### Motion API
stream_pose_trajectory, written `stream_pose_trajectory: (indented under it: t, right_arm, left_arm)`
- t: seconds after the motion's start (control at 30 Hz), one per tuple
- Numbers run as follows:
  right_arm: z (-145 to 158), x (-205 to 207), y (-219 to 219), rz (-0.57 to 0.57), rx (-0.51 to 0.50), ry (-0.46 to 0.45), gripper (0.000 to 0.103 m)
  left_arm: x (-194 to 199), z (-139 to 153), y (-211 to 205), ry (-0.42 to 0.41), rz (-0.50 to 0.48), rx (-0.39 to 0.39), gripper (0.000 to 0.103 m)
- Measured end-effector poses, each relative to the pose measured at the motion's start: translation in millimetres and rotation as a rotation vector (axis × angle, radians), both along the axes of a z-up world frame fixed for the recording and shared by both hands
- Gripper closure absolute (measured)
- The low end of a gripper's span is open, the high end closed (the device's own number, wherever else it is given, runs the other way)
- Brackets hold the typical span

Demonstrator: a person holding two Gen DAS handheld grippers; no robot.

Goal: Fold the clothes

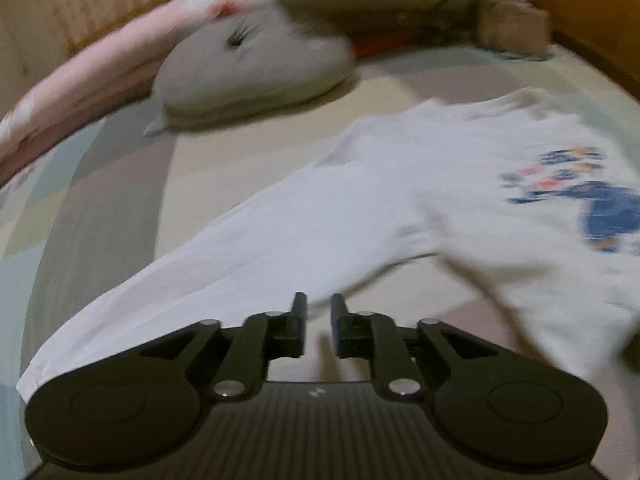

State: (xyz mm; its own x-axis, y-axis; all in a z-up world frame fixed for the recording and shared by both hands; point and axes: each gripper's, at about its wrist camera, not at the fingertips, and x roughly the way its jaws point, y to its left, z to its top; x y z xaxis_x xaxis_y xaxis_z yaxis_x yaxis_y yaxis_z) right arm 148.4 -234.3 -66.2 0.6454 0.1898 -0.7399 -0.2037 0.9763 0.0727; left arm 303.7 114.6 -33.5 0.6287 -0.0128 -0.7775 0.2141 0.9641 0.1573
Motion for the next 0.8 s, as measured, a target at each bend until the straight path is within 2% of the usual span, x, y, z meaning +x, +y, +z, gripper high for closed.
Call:
stream_pose_trajectory:
  t: [0.17,0.2,0.3,0.37,0.57,0.73,0.8]
  right_arm:
    - [-37.5,9.2,-21.5,-0.131,-0.13,0.084,0.008]
    - [-44.6,11.0,-24.5,-0.146,-0.144,0.092,0.007]
    - [-53.8,10.4,-31.6,-0.17,-0.104,0.073,0.0]
    - [-57.2,10.2,-33.2,-0.179,-0.093,0.069,0.0]
    - [-59.4,6.6,-39.4,-0.166,-0.068,0.057,0.0]
    - [-48.5,-17.2,-51.8,-0.175,-0.075,0.067,0.0]
    - [-44.5,-28.0,-58.5,-0.181,-0.075,0.068,0.0]
  left_arm:
    - [-37.7,27.6,-65.6,-0.023,-0.125,-0.011,0.053]
    - [-44.8,33.0,-80.4,-0.027,-0.145,-0.011,0.051]
    - [-65.2,48.5,-125.1,-0.044,-0.221,-0.017,0.045]
    - [-82.0,59.7,-153.3,-0.058,-0.296,-0.035,0.039]
    - [-107.8,67.5,-237.1,-0.056,-0.464,-0.068,0.036]
    - [-100.0,42.8,-278.2,0.058,-0.461,-0.083,0.036]
    - [-100.9,32.3,-286.2,0.104,-0.472,-0.113,0.036]
